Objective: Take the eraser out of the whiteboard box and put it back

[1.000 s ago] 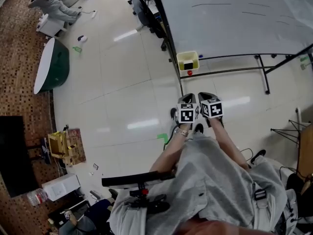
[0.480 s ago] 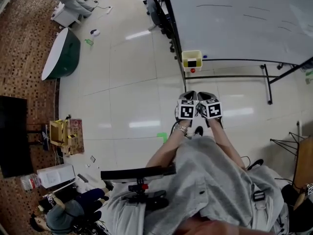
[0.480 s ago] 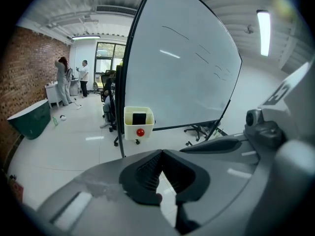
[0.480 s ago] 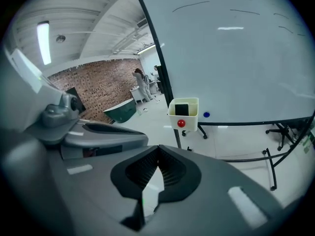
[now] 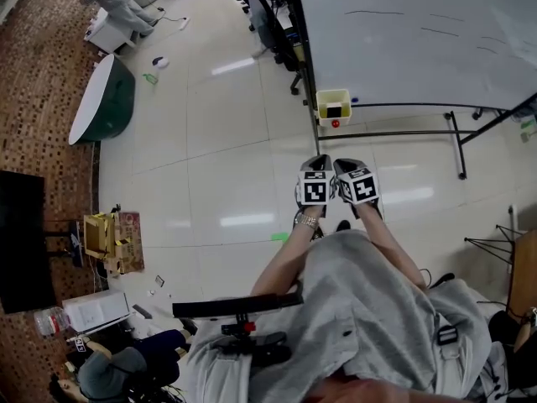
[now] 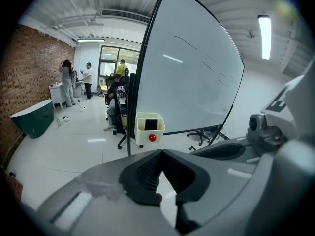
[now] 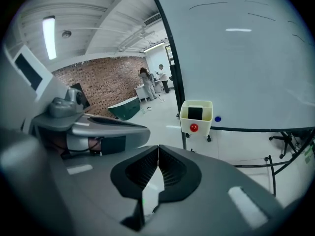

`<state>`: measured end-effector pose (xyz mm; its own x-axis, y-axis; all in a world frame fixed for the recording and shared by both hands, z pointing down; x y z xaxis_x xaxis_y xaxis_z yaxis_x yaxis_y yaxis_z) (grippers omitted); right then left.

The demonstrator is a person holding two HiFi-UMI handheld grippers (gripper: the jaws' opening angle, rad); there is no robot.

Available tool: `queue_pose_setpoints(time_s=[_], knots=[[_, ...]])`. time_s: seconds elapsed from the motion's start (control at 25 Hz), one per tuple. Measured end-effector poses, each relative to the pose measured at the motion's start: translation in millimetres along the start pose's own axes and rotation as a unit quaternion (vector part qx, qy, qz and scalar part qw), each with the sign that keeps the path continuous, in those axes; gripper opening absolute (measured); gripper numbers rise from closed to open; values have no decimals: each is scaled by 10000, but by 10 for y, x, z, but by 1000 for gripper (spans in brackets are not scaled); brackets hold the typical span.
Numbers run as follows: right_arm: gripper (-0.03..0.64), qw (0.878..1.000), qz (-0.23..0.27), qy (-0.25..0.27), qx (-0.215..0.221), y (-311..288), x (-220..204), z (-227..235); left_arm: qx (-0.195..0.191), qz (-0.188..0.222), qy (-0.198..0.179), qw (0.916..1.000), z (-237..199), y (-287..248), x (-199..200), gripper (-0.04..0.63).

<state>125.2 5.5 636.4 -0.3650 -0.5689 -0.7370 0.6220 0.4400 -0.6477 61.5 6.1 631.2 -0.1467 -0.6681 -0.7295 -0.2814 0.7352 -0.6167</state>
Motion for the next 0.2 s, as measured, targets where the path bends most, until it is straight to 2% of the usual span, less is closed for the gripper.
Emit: queue_pose_setpoints(time_s=[0.2], knots=[[3,10000,80,35,-27,-65,96,-158,-29,19,3,10000,-151,100,14,5]])
Point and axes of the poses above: the fingertips, and each gripper's own axes: y backward along the fingers, z to its right, x out of its top, the point moved 4 cm from there along y, backward along the fingers, and after that the axes turned 5 degrees about y, right-handed, at the moved point
